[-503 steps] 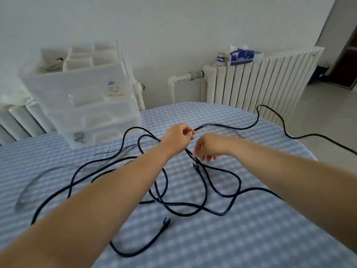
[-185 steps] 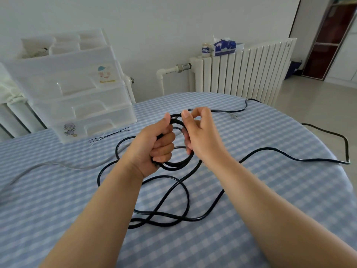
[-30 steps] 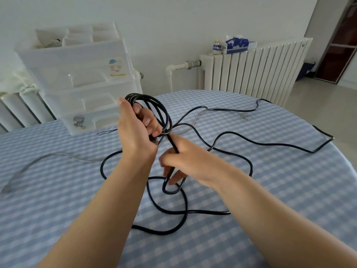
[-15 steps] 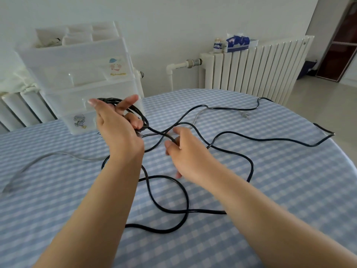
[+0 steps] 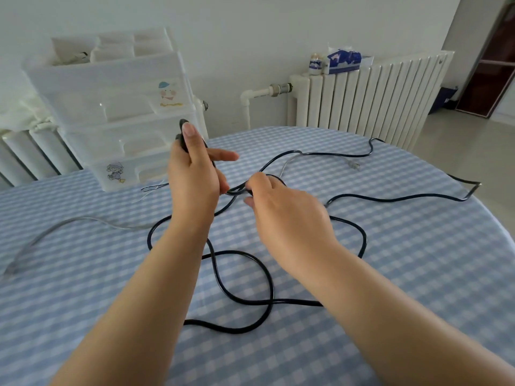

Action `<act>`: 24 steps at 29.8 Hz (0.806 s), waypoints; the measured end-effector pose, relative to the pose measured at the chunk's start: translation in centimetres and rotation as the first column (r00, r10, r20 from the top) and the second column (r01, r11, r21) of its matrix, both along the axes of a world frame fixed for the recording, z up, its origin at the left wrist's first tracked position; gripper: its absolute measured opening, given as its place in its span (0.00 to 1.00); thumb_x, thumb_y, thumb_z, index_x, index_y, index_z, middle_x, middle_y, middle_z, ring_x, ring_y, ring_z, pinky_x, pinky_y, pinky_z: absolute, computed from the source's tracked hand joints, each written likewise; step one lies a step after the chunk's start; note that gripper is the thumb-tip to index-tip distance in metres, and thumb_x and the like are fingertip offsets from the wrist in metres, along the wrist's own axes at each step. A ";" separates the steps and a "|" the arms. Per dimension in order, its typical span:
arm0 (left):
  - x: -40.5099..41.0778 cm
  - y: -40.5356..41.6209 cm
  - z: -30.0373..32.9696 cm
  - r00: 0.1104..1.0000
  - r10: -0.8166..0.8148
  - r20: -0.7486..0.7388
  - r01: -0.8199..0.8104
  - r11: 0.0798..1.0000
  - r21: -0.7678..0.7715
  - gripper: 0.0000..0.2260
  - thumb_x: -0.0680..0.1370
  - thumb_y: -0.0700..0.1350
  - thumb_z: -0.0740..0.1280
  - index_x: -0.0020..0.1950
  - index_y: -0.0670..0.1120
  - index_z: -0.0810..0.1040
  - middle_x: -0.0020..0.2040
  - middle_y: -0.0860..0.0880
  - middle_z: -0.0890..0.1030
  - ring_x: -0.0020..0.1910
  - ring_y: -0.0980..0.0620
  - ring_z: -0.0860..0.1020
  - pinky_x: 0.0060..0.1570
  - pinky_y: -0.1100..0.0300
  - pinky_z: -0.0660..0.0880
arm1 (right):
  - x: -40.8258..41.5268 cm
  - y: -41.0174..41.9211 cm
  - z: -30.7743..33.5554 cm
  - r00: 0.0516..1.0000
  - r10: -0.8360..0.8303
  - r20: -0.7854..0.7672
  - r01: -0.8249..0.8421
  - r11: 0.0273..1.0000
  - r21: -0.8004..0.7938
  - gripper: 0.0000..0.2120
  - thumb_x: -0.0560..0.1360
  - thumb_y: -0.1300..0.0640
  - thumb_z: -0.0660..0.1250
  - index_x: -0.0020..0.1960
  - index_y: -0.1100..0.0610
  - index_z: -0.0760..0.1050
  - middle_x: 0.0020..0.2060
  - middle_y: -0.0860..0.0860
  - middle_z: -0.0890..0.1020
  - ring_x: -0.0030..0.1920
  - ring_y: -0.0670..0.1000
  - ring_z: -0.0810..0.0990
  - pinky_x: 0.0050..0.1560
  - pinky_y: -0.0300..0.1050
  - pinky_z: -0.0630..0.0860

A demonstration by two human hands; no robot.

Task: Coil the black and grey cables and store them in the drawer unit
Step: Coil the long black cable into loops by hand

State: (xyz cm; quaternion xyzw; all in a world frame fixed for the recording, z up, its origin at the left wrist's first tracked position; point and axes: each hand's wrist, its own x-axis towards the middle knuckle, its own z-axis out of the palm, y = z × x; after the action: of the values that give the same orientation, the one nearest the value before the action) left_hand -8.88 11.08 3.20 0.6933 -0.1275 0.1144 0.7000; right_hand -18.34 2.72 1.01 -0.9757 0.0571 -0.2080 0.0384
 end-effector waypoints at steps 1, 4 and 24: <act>0.1 0.1 0.0 1.000 -0.005 -0.009 0.006 1.000 0.026 0.20 0.83 0.58 0.47 0.53 0.44 0.68 0.37 0.49 0.85 0.18 0.53 0.68 0.19 0.66 0.63 | 0.0 -0.2 0.3 1.000 -0.001 0.006 0.001 1.000 -0.002 0.10 0.77 0.60 0.64 0.57 0.54 0.68 0.44 0.46 0.78 0.28 0.48 0.70 0.23 0.40 0.59; 0.4 -0.1 -0.2 0.998 -0.049 0.029 0.043 0.981 0.189 0.20 0.82 0.59 0.47 0.50 0.44 0.66 0.38 0.50 0.85 0.17 0.54 0.69 0.20 0.65 0.65 | 0.0 -1.1 0.8 0.998 0.057 0.015 -0.056 0.998 -0.037 0.06 0.79 0.58 0.62 0.55 0.52 0.71 0.46 0.46 0.79 0.41 0.50 0.78 0.31 0.43 0.64; -1.3 -2.1 -2.9 0.947 -0.311 0.075 0.245 0.856 0.455 0.23 0.81 0.58 0.46 0.38 0.43 0.66 0.24 0.50 0.75 0.19 0.58 0.70 0.24 0.67 0.67 | 0.3 -3.6 1.3 0.986 0.097 -0.133 -0.024 0.885 0.465 0.19 0.80 0.46 0.57 0.38 0.56 0.76 0.26 0.48 0.73 0.27 0.48 0.70 0.29 0.43 0.63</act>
State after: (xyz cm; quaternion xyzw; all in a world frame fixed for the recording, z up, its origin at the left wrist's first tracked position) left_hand -10.14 9.03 0.26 0.7971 -0.2997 0.0305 0.5233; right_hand -18.04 -0.88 2.34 -0.9528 0.0773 -0.1121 0.2715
